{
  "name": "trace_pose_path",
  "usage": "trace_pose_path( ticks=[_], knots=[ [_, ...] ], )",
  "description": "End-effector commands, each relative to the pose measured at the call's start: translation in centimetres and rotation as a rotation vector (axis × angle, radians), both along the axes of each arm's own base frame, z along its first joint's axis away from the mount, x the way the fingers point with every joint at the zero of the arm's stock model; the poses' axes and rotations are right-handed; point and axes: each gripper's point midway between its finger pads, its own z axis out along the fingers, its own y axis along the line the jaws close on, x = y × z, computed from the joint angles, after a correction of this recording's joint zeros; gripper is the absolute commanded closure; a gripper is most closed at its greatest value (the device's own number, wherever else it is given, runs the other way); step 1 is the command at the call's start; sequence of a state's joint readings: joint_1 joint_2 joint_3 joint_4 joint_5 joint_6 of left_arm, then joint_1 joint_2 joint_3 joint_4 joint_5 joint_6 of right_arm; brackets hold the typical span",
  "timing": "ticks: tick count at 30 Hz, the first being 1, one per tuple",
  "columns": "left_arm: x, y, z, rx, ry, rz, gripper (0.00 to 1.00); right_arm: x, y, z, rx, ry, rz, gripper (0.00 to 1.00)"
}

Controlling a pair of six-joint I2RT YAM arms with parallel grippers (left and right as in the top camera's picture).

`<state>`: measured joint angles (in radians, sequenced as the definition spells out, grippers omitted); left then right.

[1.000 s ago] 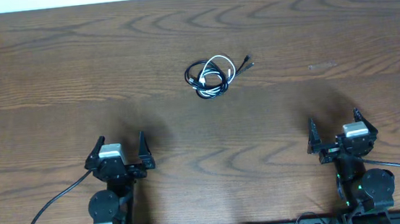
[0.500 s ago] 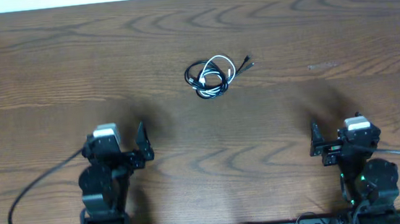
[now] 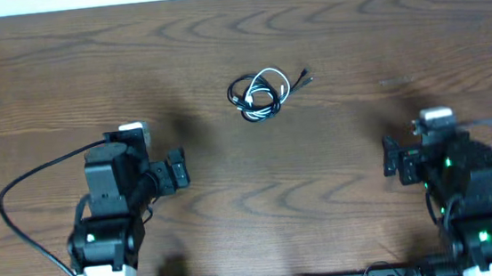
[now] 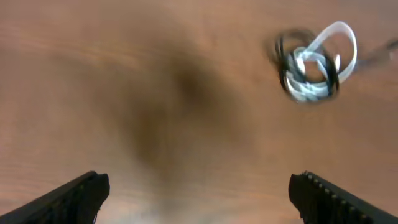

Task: Untangle cables
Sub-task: 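Reach the left gripper forward to the tangled black and white cables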

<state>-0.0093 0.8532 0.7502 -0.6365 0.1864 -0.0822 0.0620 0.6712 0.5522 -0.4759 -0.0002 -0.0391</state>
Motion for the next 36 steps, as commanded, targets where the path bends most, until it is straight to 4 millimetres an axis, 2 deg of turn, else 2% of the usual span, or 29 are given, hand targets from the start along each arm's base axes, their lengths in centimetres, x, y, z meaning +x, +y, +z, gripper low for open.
trace_pose_path(
  ticks=[1, 5, 9, 14, 24, 32, 36],
  knots=[
    [-0.3, -1.1, 1.8, -0.057, 0.033, -0.035, 0.02, 1.1, 0.4, 1.1, 0.023, 0.056, 0.006, 0.01],
    [-1.5, -1.0, 3.2, -0.058, 0.093, -0.032, 0.02, 1.3, 0.5, 1.4, 0.02, 0.186, 0.01, 0.01],
    [-1.2, -1.0, 5.5, -0.057, 0.042, -0.034, 0.02, 1.8, 0.5, 2.5, 0.015, 0.259, 0.009, 0.01],
    [-2.3, -1.0, 4.9, -0.057, 0.083, -0.033, 0.02, 2.5, 0.8, 3.4, 0.025, 0.242, 0.018, 0.01],
    [-1.2, -1.0, 5.6, -0.057, 0.032, -0.034, 0.02, 2.2, 1.5, 3.1, 0.051, 0.261, 0.049, 0.01],
    [2.7, -1.1, 8.9, -0.141, -0.14, 0.039, 0.02, 2.2, 1.5, 3.2, 0.051, 0.257, 0.049, 0.01],
    [5.0, -1.1, 8.7, -0.18, -0.107, 0.078, 0.02, 2.2, 1.5, 3.2, 0.051, 0.259, 0.048, 0.01]
  ],
)
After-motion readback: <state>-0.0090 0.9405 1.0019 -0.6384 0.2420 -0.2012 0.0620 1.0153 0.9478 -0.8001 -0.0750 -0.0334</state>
